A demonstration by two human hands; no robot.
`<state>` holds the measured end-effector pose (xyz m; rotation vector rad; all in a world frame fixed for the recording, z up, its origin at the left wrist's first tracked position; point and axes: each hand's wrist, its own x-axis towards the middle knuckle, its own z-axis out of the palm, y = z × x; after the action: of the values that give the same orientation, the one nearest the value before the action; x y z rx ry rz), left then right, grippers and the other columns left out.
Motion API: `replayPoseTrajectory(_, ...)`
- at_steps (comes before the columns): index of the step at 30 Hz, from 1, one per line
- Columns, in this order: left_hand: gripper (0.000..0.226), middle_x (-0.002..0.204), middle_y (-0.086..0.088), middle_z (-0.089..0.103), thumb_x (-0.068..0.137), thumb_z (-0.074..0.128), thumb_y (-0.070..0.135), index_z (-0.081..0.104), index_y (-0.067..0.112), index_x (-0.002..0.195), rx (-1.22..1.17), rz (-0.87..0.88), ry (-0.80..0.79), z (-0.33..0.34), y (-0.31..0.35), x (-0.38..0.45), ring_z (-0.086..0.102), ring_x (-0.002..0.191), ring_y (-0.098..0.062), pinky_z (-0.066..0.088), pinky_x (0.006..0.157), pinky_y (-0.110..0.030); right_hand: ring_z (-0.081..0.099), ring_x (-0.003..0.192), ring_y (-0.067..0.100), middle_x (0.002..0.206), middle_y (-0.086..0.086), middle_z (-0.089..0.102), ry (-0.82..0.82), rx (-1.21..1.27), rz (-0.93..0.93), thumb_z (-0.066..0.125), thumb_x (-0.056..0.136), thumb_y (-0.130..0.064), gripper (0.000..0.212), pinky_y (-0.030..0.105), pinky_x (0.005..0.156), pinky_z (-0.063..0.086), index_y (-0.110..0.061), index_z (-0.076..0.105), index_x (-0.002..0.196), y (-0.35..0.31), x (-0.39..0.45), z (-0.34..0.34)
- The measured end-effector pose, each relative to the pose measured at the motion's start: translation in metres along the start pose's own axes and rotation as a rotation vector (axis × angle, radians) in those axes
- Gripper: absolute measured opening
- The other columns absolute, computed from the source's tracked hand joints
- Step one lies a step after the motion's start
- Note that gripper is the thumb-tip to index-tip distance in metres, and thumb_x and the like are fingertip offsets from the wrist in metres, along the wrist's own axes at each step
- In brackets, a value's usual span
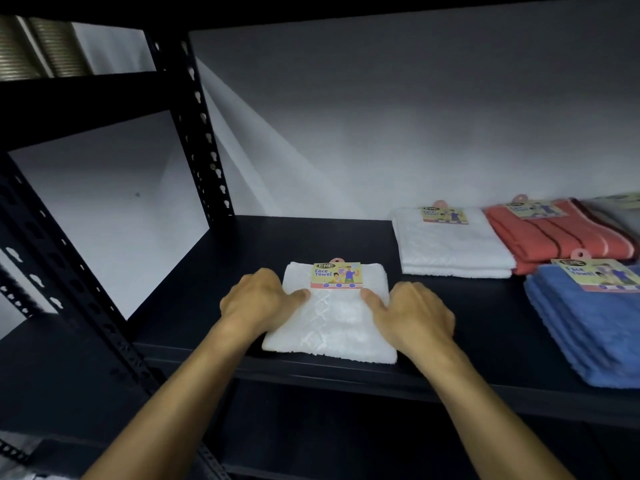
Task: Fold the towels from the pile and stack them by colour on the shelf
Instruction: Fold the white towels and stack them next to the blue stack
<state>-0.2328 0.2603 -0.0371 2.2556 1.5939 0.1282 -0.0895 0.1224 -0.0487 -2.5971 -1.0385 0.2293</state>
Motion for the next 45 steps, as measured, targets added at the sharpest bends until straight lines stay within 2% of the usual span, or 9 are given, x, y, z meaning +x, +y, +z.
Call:
replayPoseTrajectory(6, 0.038, 0.083, 0.001, 0.06, 0.08, 0.076, 0.045, 0.053, 0.016, 0.077, -0.207, -0.067, -0.065, 0.004, 0.008, 0.002, 0.062, 0.078, -0.019, 0.052, 0.073, -0.033, 0.052, 0.078, 0.021, 0.072, -0.006, 0.046, -0.062, 0.182, 0.137, 0.057, 0.092, -0.038, 0.036, 0.028, 0.062, 0.04, -0.021, 0.037, 0.068, -0.011, 0.013, -0.001)
replayPoseTrajectory(10, 0.03, 0.079, 0.001, 0.059, 0.087, 0.068, 0.037, 0.055, 0.013, 0.077, -0.239, -0.052, -0.011, 0.014, 0.011, -0.002, 0.058, 0.071, -0.018, 0.042, 0.059, -0.028, 0.056, 0.085, 0.022, 0.091, -0.001, 0.056, -0.023, 0.225, 0.146, 0.058, 0.091, -0.031, 0.019, 0.027, 0.061, 0.04, -0.019, 0.047, 0.081, -0.013, 0.015, 0.006)
replayPoseTrajectory(14, 0.027, 0.09, 0.001, 0.058, 0.092, 0.059, 0.038, 0.054, 0.013, 0.101, -0.283, -0.009, 0.111, 0.019, 0.013, -0.012, 0.058, 0.079, -0.021, 0.041, 0.057, -0.031, 0.054, 0.067, 0.015, 0.083, -0.003, 0.058, 0.043, 0.408, 0.163, 0.061, 0.09, -0.031, 0.018, 0.023, 0.047, 0.034, -0.014, 0.055, 0.089, -0.005, 0.016, 0.009)
replayPoseTrajectory(20, 0.049, 0.103, -0.001, 0.062, 0.093, 0.062, 0.025, 0.036, 0.017, 0.134, -0.603, 0.052, 0.248, 0.027, 0.028, -0.027, 0.06, 0.088, -0.022, 0.053, 0.078, -0.04, 0.063, 0.085, 0.017, 0.096, -0.001, 0.062, 0.127, 0.883, 0.134, 0.069, 0.086, -0.017, 0.019, 0.026, 0.064, 0.05, -0.02, 0.051, 0.092, 0.007, 0.024, 0.0)
replayPoseTrajectory(25, 0.056, 0.128, -0.007, 0.058, 0.096, 0.057, 0.016, 0.025, 0.015, 0.143, -0.704, 0.289, 0.309, 0.02, 0.078, -0.016, 0.061, 0.11, -0.028, 0.052, 0.088, -0.038, 0.06, 0.09, 0.016, 0.092, -0.009, 0.06, 0.326, 0.859, 0.008, 0.066, 0.09, -0.013, 0.016, 0.028, 0.079, 0.05, -0.017, 0.06, 0.104, 0.031, 0.044, -0.043)
replayPoseTrajectory(27, 0.054, 0.118, -0.008, 0.063, 0.097, 0.055, 0.016, 0.025, 0.016, 0.143, -0.697, 0.356, 0.28, 0.016, 0.107, -0.004, 0.064, 0.103, -0.028, 0.051, 0.077, -0.032, 0.061, 0.095, 0.017, 0.097, -0.006, 0.058, 0.388, 0.837, 0.001, 0.066, 0.09, -0.012, 0.03, 0.03, 0.084, 0.051, -0.011, 0.057, 0.119, 0.045, 0.062, -0.065)
replayPoseTrajectory(32, 0.053, 0.123, -0.013, 0.061, 0.099, 0.052, 0.014, 0.023, 0.017, 0.143, -0.693, 0.436, 0.174, 0.018, 0.175, 0.027, 0.063, 0.107, -0.03, 0.052, 0.084, -0.034, 0.056, 0.091, 0.019, 0.107, 0.006, 0.061, 0.403, 0.72, 0.045, 0.063, 0.092, -0.015, 0.037, 0.024, 0.075, 0.042, -0.013, 0.05, 0.126, 0.089, 0.114, -0.1)
replayPoseTrajectory(39, 0.057, 0.127, -0.012, 0.059, 0.097, 0.052, 0.016, 0.02, 0.014, 0.145, -0.565, 0.404, 0.162, 0.04, 0.219, 0.05, 0.061, 0.108, -0.033, 0.053, 0.087, -0.046, 0.055, 0.112, 0.03, 0.125, 0.016, 0.058, 0.351, 0.559, 0.095, 0.057, 0.095, -0.018, 0.044, 0.024, 0.085, 0.039, -0.011, 0.04, 0.135, 0.123, 0.158, -0.098)
replayPoseTrajectory(45, 0.058, 0.123, -0.011, 0.059, 0.096, 0.053, 0.016, 0.021, 0.012, 0.144, -0.523, 0.346, 0.161, 0.054, 0.224, 0.056, 0.061, 0.108, -0.033, 0.051, 0.085, -0.045, 0.055, 0.108, 0.032, 0.121, 0.018, 0.057, 0.353, 0.409, 0.094, 0.055, 0.095, -0.018, 0.044, 0.032, 0.087, 0.045, -0.013, 0.038, 0.135, 0.127, 0.17, -0.088)
